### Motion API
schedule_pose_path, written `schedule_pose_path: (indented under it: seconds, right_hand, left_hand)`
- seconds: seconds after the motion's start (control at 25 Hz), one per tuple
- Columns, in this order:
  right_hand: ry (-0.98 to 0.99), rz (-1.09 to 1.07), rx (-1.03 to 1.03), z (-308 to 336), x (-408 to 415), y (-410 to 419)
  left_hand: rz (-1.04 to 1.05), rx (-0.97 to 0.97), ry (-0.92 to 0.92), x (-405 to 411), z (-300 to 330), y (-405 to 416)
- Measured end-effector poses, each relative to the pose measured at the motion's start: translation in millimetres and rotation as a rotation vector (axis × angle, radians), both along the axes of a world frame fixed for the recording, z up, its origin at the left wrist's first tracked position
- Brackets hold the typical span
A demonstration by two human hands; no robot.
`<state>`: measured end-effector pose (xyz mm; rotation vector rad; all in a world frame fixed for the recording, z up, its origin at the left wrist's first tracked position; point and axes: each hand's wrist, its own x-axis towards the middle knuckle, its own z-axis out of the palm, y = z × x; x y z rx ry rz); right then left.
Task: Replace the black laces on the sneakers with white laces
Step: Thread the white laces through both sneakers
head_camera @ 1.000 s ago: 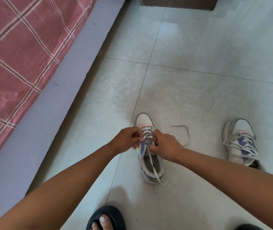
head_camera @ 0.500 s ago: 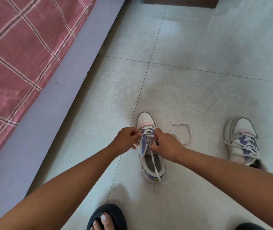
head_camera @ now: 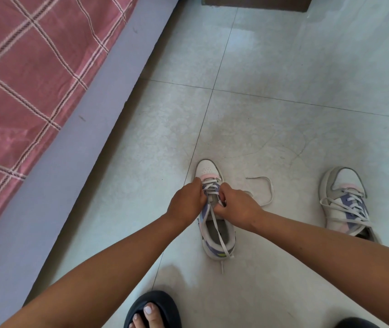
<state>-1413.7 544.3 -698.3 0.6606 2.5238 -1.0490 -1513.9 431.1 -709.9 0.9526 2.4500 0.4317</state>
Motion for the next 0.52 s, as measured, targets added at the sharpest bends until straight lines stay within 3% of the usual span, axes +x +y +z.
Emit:
schedule_pose_path:
  seconds: [0.12, 0.2, 0.52]
  right_hand:
    - [-0.005, -0.010, 0.000, -0.9, 0.0, -1.3]
    - [-0.007, -0.012, -0.014, -1.5, 0.6, -1.0]
    - [-0.019, -0.016, -0.065, -0.6, -0.4, 2.4]
  left_hand:
    - [0.214, 0.132, -0.313, -5.8, -0.6, -8.6]
    - [0.250, 0.200, -0.517, -14.8, -0.1, -18.7]
    - [0.219, 0.248, -0.602, -23.1, 1.0, -14.3]
